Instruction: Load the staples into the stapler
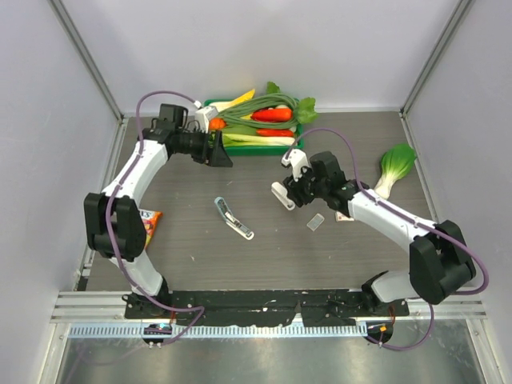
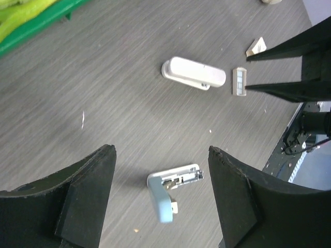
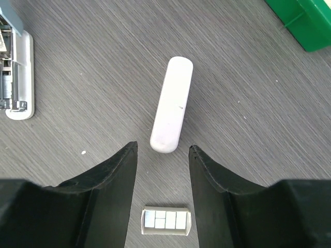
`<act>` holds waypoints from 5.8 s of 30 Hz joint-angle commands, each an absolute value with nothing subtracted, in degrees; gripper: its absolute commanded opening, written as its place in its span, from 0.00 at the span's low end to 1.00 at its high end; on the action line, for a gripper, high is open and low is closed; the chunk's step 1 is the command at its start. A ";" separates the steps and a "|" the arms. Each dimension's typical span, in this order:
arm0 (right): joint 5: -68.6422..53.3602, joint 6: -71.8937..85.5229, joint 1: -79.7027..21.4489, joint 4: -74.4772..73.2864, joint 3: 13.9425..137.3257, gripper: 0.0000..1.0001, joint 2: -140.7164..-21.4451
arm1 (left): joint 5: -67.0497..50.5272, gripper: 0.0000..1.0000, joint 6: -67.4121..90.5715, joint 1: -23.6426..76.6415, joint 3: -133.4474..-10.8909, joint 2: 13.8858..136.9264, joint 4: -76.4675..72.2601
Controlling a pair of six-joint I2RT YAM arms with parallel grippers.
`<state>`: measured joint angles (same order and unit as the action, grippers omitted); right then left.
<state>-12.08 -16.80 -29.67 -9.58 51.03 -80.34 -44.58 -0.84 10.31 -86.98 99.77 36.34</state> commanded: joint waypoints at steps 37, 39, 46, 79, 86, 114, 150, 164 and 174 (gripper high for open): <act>-4.13 -6.59 -55.11 -1.58 59.77 0.53 -98.61 | -49.75 0.70 -7.82 0.88 -63.11 81.21 37.18; -4.92 -6.50 -55.11 -1.76 59.68 0.53 -98.88 | -49.83 0.69 -7.91 0.88 -63.02 81.39 37.00; -5.10 -6.50 -55.46 -2.28 59.85 0.52 -99.75 | -50.36 0.67 -7.74 0.88 -62.67 82.35 36.56; -1.58 -9.23 -55.99 -2.11 59.59 0.22 -100.11 | -54.05 0.47 -11.69 0.88 -61.61 91.13 37.88; -1.58 -9.40 -55.99 -2.11 59.59 0.22 -100.11 | -55.36 0.46 -10.73 1.23 -62.58 92.99 35.95; -0.18 -11.86 -55.90 -1.41 59.15 0.21 -99.05 | -60.73 0.63 -21.00 9.49 -65.39 96.06 47.19; 2.80 -22.06 -53.79 -18.01 60.99 0.77 -79.90 | -56.34 1.00 -21.37 -1.76 -64.52 79.73 46.86; 20.74 -24.17 -37.64 -24.35 68.46 0.85 -63.65 | -29.98 1.00 -8.44 -2.29 -64.95 52.13 29.62; 28.82 -28.64 -29.09 -19.87 67.15 0.85 -41.94 | -13.55 1.00 -4.57 -2.46 -73.47 48.08 31.47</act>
